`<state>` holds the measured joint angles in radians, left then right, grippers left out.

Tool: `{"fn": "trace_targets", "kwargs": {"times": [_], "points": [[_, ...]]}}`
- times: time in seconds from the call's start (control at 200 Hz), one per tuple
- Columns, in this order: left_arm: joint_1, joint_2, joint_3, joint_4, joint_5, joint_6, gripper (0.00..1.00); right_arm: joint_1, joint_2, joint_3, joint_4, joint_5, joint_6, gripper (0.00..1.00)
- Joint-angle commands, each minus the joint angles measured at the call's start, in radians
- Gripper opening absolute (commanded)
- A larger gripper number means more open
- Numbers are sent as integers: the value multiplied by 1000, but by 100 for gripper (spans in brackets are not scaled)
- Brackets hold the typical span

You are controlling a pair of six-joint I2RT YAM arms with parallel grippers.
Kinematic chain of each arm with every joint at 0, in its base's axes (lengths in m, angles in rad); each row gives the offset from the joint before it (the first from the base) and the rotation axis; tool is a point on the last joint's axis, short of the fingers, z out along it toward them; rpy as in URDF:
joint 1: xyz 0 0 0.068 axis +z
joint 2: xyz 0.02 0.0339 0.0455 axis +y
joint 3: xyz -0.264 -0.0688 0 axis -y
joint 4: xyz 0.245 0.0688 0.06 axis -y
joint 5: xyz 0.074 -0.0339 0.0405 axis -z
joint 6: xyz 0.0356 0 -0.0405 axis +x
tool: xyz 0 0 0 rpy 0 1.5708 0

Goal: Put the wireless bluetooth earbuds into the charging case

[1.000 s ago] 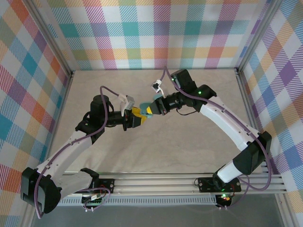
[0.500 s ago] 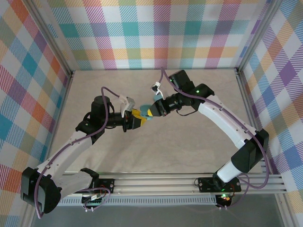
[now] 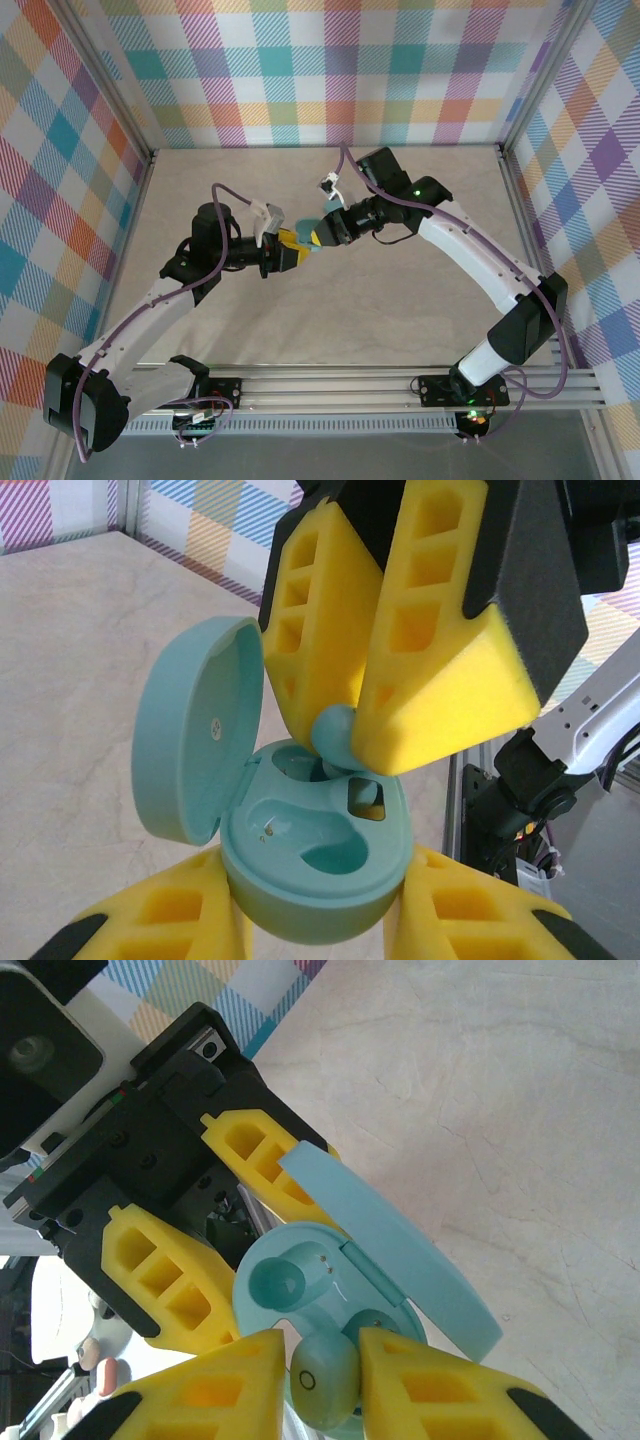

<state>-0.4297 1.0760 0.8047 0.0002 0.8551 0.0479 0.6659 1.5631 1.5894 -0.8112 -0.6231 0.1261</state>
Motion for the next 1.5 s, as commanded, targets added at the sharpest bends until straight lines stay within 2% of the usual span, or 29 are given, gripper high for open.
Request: {"fn": "trace_targets", "kwargs": {"times": [0.0,0.675,1.495], "points": [[1,-38,4,108,44,-1,0,1,17,15,-48,0,8,29],[2,-42,-1,116,50,-3,0,4,6,45,-27,84,22,44],[2,-57,-10,106,57,4,0,7,6,85,12,148,26,48]]}}
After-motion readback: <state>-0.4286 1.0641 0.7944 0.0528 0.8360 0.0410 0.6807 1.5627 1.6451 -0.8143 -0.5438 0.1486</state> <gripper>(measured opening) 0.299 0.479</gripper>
